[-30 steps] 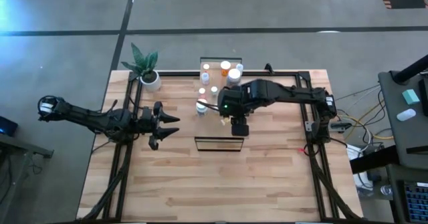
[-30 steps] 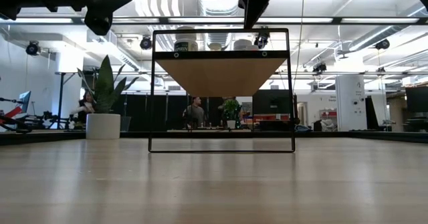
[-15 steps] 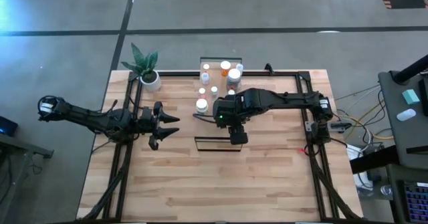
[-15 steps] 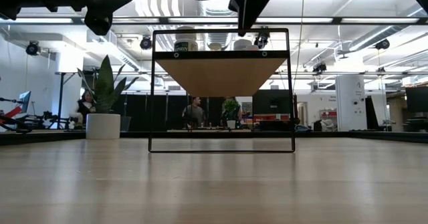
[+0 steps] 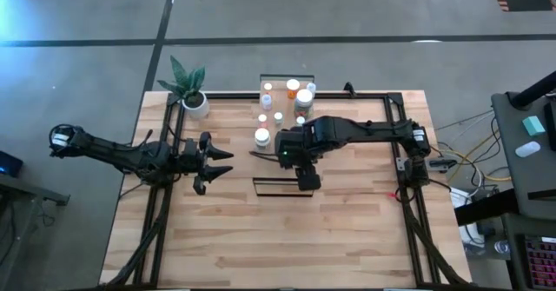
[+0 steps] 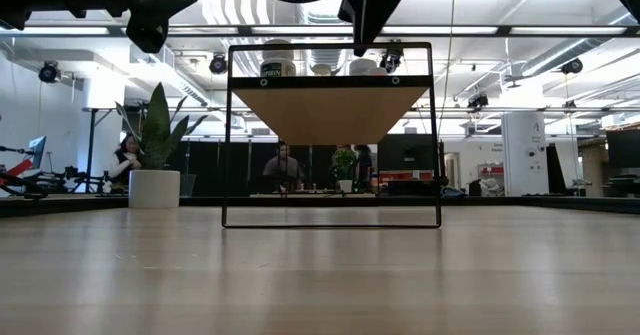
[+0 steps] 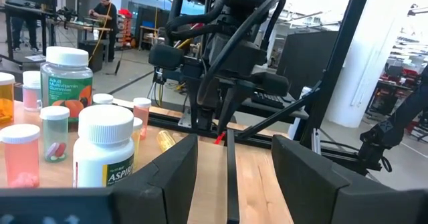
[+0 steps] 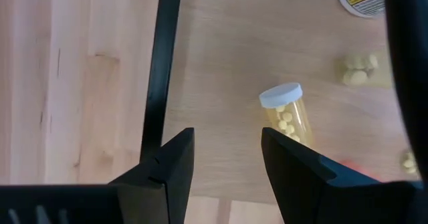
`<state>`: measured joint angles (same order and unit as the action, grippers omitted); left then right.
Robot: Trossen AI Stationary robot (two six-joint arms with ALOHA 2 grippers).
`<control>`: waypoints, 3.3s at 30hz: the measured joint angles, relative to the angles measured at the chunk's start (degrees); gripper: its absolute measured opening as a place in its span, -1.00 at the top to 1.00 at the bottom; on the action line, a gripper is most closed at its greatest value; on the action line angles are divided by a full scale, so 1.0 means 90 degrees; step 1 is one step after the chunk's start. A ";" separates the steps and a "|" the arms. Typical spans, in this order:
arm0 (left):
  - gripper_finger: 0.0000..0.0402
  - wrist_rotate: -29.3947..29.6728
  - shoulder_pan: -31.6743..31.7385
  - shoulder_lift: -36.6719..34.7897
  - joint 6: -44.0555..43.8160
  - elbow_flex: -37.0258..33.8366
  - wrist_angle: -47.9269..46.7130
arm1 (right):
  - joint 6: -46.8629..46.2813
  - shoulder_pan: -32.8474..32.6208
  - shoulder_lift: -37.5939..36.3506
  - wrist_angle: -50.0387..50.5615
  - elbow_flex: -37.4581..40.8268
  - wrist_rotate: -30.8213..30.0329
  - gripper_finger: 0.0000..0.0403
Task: Pick and place medicine bottles onto shelf by color
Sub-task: Put the yellow pill bottle on the shelf
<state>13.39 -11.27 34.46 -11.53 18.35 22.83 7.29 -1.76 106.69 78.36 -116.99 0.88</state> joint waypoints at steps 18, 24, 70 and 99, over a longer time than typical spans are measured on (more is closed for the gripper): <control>0.12 0.0002 0.0000 0.0000 -0.0002 0.0000 0.0000 | 0.0513 -0.0101 0.0000 -0.0648 0.0001 -0.1576 0.29; 0.12 0.0002 0.0000 0.0000 -0.0002 0.0000 0.0000 | 0.0546 -0.0043 -0.0005 -0.0211 -0.0008 -0.0855 0.88; 0.12 -0.0051 0.0000 0.0002 -0.0005 0.0000 0.0005 | 0.1211 0.0296 0.0544 -0.0389 0.0012 -0.0705 0.51; 0.12 -0.0095 0.0002 0.0002 -0.0002 0.0000 0.0005 | 0.0758 0.0493 0.0542 -0.0385 0.0143 -0.0213 0.56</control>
<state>12.53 -11.25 34.48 -11.55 18.35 22.87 14.11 2.68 111.57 74.89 -115.70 -1.04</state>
